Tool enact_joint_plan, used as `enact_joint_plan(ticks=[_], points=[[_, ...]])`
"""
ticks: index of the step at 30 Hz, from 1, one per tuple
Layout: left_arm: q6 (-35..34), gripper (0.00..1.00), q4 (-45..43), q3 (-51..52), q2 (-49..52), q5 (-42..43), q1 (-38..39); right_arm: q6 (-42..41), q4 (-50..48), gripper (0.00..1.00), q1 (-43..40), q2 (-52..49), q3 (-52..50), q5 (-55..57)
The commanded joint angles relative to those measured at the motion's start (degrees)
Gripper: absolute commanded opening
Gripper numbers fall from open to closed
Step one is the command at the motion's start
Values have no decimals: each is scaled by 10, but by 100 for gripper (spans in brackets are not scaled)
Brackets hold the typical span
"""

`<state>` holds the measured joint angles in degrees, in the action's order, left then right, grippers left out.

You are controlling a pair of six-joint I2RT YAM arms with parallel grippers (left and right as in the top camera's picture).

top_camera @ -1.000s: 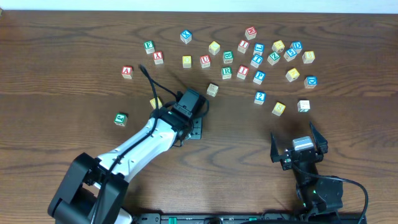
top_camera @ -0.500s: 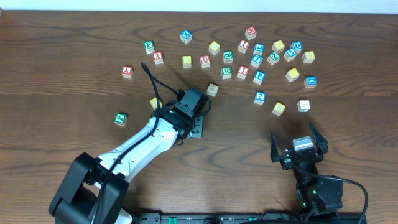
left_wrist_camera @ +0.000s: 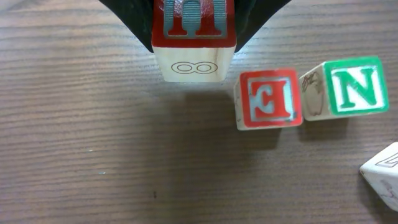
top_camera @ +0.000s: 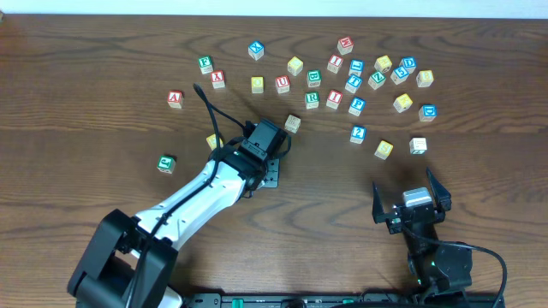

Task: Spell out NEURIPS
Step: 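Lower the red U block onto the table right of the E block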

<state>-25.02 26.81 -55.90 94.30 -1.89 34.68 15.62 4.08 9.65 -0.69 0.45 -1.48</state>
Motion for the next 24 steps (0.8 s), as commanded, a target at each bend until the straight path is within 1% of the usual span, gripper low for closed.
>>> enact_joint_plan(ticks=[1, 4, 8, 19, 24], points=[[8, 30, 1, -30, 35, -12, 0, -8, 2, 99, -7, 3, -1, 5], [7, 27, 1, -44, 58, 0, 0, -8, 2, 99, -7, 3, -1, 4], [8, 26, 1, -50, 64, -1, 0, -8, 2, 99, -7, 3, -1, 4], [7, 26, -6, -50, 64, -8, 0, -8, 2, 99, -7, 3, -1, 4], [-5, 26, -12, -50, 64, -33, 0, -8, 2, 99, -7, 3, -1, 5]])
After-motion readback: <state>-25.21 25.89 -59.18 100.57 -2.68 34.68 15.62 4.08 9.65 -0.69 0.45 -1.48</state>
